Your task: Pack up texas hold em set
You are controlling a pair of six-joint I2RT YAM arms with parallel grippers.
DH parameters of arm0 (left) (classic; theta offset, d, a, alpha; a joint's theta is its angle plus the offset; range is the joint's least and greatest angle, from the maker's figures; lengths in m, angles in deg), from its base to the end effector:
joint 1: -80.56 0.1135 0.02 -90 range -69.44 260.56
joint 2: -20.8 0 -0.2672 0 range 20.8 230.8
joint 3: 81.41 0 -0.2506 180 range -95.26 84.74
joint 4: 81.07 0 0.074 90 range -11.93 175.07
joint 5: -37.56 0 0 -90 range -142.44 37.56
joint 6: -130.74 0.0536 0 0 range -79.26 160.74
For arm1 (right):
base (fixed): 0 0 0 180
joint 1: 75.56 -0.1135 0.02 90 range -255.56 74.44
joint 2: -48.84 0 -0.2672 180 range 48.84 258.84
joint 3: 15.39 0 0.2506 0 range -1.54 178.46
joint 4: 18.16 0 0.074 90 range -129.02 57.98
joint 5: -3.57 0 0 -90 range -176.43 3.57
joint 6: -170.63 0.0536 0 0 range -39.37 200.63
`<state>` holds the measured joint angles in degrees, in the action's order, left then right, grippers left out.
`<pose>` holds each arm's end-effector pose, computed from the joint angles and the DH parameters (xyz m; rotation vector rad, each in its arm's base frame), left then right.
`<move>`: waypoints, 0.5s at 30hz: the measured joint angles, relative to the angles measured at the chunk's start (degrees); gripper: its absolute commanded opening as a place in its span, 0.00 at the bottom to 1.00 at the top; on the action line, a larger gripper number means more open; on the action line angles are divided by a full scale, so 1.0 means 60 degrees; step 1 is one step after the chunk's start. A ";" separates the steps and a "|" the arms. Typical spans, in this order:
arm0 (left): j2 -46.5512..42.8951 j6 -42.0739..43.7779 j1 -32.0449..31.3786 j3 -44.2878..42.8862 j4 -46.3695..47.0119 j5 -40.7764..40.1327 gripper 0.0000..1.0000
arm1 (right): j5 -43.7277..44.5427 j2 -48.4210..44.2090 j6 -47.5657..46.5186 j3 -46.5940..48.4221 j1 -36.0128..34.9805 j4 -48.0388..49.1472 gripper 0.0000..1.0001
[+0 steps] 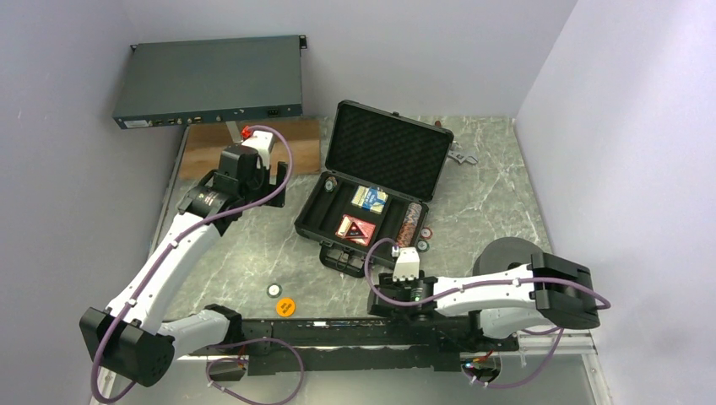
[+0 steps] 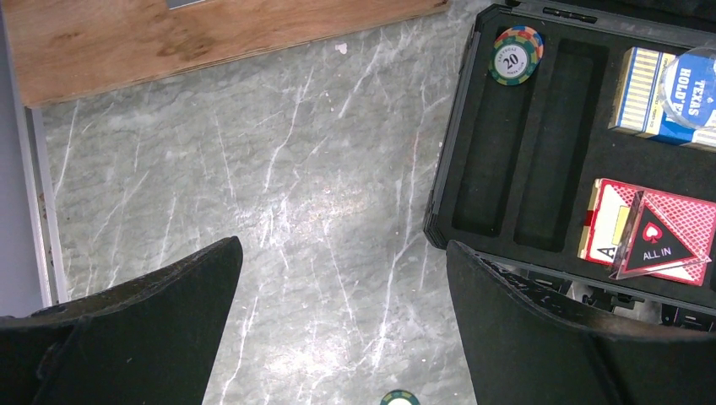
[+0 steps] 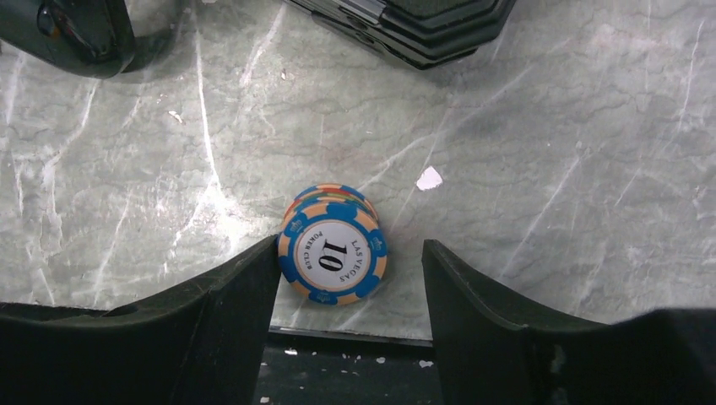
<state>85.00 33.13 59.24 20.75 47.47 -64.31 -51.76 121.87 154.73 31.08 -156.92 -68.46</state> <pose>0.2342 -0.0796 0.3356 0.1522 2.2096 -0.0479 0.0591 0.1862 0.1420 -0.0686 2.5024 0.1156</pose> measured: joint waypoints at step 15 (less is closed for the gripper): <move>-0.0091 0.0015 -0.0106 0.0004 0.0000 -0.0018 0.97 | 0.0397 0.0954 -0.0076 0.0532 -0.0018 0.0204 0.51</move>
<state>84.46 33.21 58.61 20.77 47.47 -64.42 -49.37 127.60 154.28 34.27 -157.03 -67.24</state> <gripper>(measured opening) 0.973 0.530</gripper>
